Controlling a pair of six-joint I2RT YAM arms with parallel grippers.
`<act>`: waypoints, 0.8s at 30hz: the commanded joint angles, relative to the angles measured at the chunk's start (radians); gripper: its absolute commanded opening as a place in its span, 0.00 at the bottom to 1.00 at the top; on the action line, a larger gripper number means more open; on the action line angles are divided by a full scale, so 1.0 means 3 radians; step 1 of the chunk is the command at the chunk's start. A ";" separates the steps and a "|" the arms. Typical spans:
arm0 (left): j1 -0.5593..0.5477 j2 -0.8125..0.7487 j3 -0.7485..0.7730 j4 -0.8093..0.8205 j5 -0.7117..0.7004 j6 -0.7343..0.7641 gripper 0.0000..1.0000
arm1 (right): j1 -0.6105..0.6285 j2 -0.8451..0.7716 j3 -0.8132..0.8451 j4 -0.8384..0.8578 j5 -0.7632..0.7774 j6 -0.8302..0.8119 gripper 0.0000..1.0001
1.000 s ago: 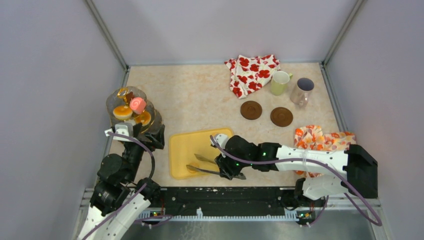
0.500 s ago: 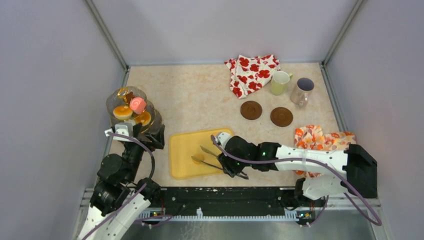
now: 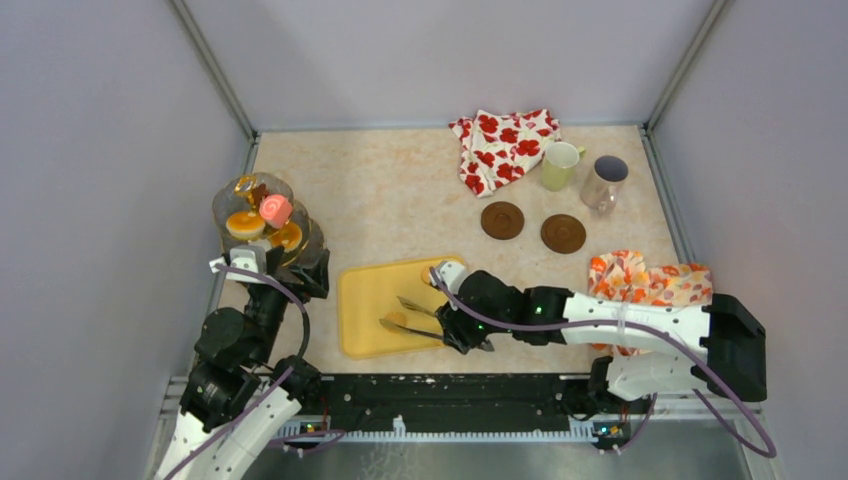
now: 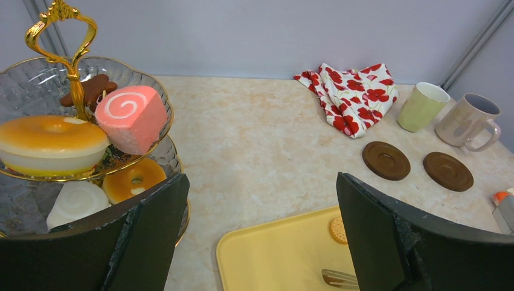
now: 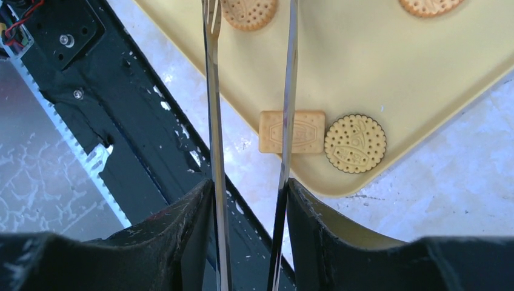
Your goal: Serve the afternoon tea
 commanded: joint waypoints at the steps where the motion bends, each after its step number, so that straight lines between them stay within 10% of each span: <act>1: 0.0011 0.0038 -0.0009 0.0147 0.0000 0.0018 0.99 | 0.0013 -0.0041 -0.0032 0.0211 -0.0037 -0.0025 0.47; 24: 0.0010 0.0028 -0.0005 0.0138 -0.0044 0.0020 0.99 | 0.0014 -0.0031 -0.0171 0.0331 -0.0026 0.0035 0.41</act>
